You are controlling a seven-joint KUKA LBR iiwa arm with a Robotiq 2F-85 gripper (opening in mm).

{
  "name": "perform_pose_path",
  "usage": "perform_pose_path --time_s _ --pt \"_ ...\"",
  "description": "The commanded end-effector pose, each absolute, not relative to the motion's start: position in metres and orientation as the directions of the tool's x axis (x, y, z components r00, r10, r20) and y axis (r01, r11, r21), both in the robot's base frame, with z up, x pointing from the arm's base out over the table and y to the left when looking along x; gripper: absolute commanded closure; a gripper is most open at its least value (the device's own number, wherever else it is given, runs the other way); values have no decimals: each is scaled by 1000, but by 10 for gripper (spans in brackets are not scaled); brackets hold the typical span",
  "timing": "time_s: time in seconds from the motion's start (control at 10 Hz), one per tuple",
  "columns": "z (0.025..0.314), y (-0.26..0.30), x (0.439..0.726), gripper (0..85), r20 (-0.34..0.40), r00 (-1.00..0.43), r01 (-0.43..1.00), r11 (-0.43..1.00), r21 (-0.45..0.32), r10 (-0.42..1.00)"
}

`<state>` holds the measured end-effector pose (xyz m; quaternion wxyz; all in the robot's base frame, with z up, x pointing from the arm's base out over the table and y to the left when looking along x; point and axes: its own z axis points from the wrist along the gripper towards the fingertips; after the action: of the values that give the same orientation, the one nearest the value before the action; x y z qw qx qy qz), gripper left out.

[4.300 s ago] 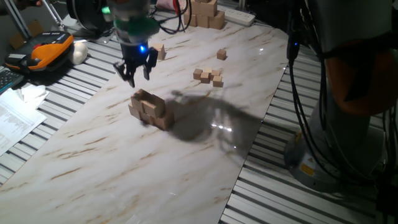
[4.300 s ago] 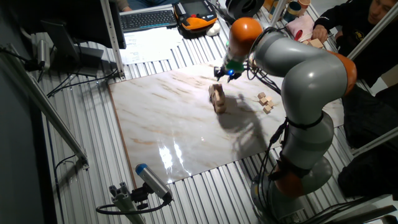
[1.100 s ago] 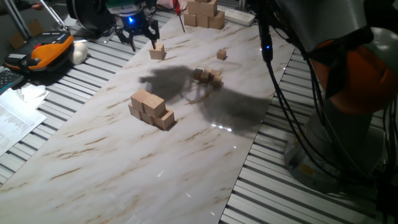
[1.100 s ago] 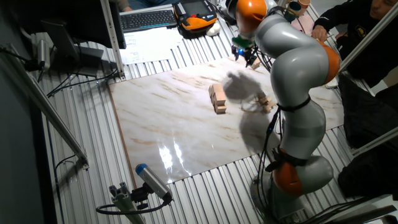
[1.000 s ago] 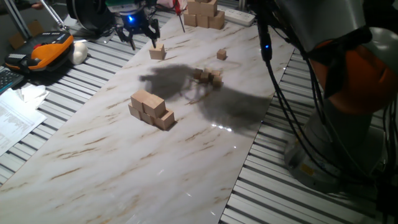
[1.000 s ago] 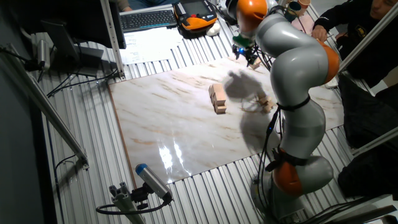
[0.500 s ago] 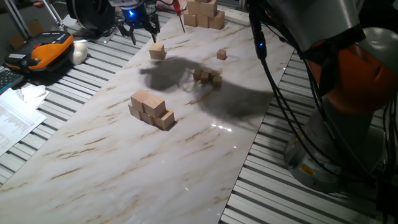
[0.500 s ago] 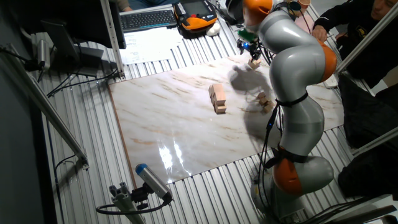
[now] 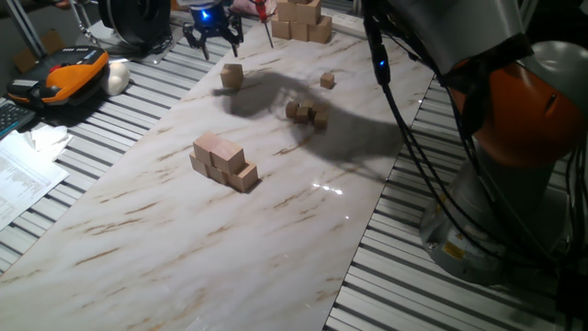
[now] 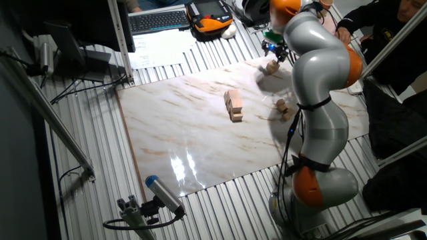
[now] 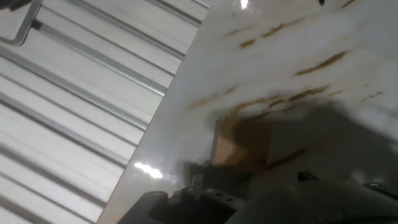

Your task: Stack the blocks into a pyramid shape

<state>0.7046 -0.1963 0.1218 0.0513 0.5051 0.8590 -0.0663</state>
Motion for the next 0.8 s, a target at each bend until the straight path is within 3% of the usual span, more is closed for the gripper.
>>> perform_pose_path --time_s 0.0,0.7 --pt "119 -202 706 170 -152 -485 874 482 -56 861" --pt "92 -216 714 170 -168 -446 895 443 -57 879"
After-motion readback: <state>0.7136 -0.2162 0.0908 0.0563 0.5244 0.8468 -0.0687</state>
